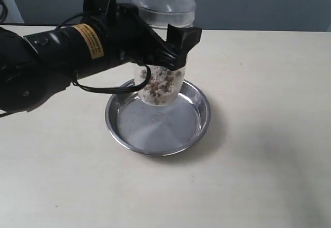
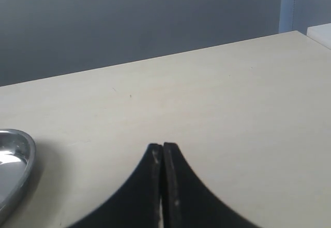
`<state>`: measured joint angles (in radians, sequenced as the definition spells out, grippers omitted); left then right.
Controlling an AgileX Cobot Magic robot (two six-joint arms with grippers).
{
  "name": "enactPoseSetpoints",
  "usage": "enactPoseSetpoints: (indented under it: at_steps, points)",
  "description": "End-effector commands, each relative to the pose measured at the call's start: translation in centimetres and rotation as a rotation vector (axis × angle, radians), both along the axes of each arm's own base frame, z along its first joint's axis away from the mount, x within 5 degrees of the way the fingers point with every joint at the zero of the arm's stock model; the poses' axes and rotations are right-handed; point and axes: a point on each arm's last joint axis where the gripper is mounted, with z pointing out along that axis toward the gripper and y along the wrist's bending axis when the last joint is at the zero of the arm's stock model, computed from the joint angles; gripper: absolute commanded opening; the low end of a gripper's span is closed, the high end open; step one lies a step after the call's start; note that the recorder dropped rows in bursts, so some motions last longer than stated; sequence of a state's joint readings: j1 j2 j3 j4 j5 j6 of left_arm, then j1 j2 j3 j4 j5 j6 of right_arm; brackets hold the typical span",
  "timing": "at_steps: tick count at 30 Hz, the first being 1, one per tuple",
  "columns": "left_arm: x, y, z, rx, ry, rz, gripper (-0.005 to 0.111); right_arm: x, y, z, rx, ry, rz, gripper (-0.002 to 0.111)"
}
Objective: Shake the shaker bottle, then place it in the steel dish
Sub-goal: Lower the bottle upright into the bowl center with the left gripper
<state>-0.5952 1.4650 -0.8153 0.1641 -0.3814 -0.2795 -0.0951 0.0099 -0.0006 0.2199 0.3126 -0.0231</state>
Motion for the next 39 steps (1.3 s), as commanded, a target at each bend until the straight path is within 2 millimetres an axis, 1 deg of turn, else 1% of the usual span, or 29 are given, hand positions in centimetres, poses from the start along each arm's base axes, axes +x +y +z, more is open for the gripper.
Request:
enactPoseSetpoints:
  at_steps: [1, 9, 13, 17, 18, 21, 22, 26, 31, 34, 39]
  points:
    - [0.4, -0.6, -0.6, -0.016, -0.022, -0.014, 0.0, 0.0, 0.0, 0.1, -0.005, -0.012, -0.006, -0.001]
    - [1.3, -1.3, -2.0, -0.045, -0.048, -0.03, 0.0, 0.0, 0.0, 0.1, -0.005, -0.012, -0.006, -0.001]
    - [1.7, -1.8, -2.9, -0.073, -0.112, -0.048, 0.0, 0.0, 0.0, 0.1, -0.005, -0.012, -0.006, -0.001]
    - [2.1, -1.7, -4.5, -0.142, -0.125, -0.013, 0.0, 0.0, 0.0, 0.1, -0.005, -0.012, -0.006, -0.001]
    - [2.3, -1.6, -5.2, -0.146, -0.147, 0.011, 0.0, 0.0, 0.0, 0.1, -0.005, -0.012, -0.006, -0.001]
    - [2.4, -1.6, -6.4, -0.105, -0.176, 0.016, 0.0, 0.0, 0.0, 0.1, -0.005, -0.012, -0.006, -0.001]
    - [2.5, -1.7, -7.1, -0.092, -0.162, 0.014, 0.0, 0.0, 0.0, 0.1, -0.005, -0.012, -0.006, -0.001]
    - [2.7, -1.5, -8.8, -0.084, -0.153, 0.04, 0.0, 0.0, 0.0, 0.1, -0.005, -0.012, -0.006, -0.001]
    - [3.3, -1.0, -9.8, -0.094, -0.114, 0.12, 0.0, 0.0, 0.0, 0.1, -0.005, -0.012, -0.006, -0.001]
    - [3.4, -1.0, -10.7, -0.048, -0.13, 0.12, 0.0, 0.0, 0.0, 0.1, -0.005, -0.012, -0.006, -0.001]
    - [3.6, -1.0, -11.8, -0.045, -0.12, 0.135, 0.0, 0.0, 0.0, 0.1, -0.005, -0.012, -0.006, -0.001]
